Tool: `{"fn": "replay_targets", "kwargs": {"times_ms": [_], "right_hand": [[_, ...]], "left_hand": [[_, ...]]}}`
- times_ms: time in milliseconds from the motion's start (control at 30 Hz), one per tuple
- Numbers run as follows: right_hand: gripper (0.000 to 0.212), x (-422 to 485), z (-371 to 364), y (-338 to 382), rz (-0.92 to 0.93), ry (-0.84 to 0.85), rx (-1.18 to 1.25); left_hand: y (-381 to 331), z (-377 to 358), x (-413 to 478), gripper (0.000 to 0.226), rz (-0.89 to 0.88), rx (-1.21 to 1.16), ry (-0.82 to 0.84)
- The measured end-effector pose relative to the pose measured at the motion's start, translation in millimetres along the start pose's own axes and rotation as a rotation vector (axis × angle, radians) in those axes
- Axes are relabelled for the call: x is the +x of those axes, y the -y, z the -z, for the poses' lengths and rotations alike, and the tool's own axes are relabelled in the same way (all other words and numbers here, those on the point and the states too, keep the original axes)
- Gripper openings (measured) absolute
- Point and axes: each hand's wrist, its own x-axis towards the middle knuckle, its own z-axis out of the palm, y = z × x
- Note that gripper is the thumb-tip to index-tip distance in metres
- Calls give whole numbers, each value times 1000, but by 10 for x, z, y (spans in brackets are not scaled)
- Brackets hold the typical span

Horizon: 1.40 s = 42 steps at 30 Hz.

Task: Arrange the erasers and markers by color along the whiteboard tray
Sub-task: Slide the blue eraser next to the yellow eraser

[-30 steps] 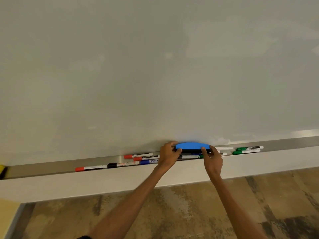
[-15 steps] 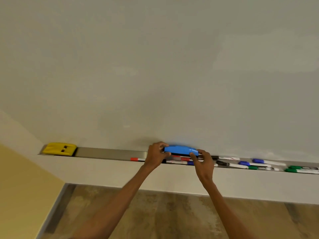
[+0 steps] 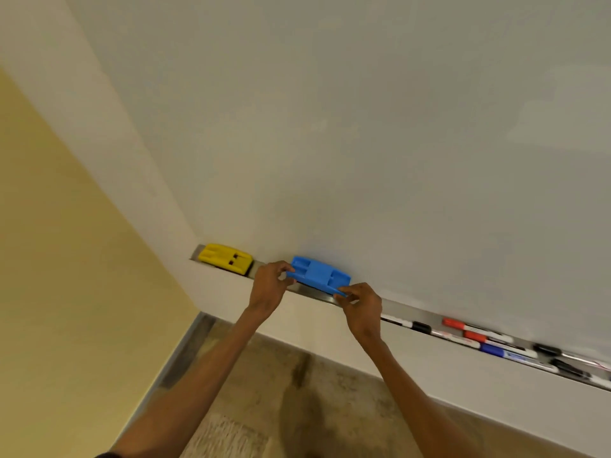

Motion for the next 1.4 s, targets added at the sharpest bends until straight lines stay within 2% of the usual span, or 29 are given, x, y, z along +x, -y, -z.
{"fn": "replay_targets", "kwargs": {"times_ms": [200, 367, 567, 700, 800, 933, 1033, 1167, 1233, 1400], "right_hand": [[17, 182, -703, 173, -16, 96, -60], [17, 305, -1060, 186, -23, 157, -147], [19, 375, -1245, 167, -34, 233, -209], [19, 381, -1272, 135, -67, 241, -192], [25, 393, -1224, 137, -56, 275, -189], [34, 375, -1004, 118, -24, 243, -158], [36, 351, -680, 40, -22, 197, -124], [23, 306, -66, -135, -38, 94, -168], [17, 258, 291, -250, -64, 37, -172], [14, 60, 1214, -603, -73, -104, -277]], "left_hand": [[443, 382, 244, 20, 43, 241, -85], [691, 493, 375, 19, 78, 296, -110], [881, 517, 439, 18, 110, 311, -86], [946, 498, 487, 14, 61, 424, -53], [933, 467, 448, 18, 11, 526, -69], [790, 355, 348, 36, -39, 576, -165], [526, 174, 287, 27, -66, 519, -183], [29, -226, 166, 4, -220, 576, -114], [-189, -494, 76, 16, -286, 552, -63], [-729, -1284, -247, 17, -374, 478, 102]]}}
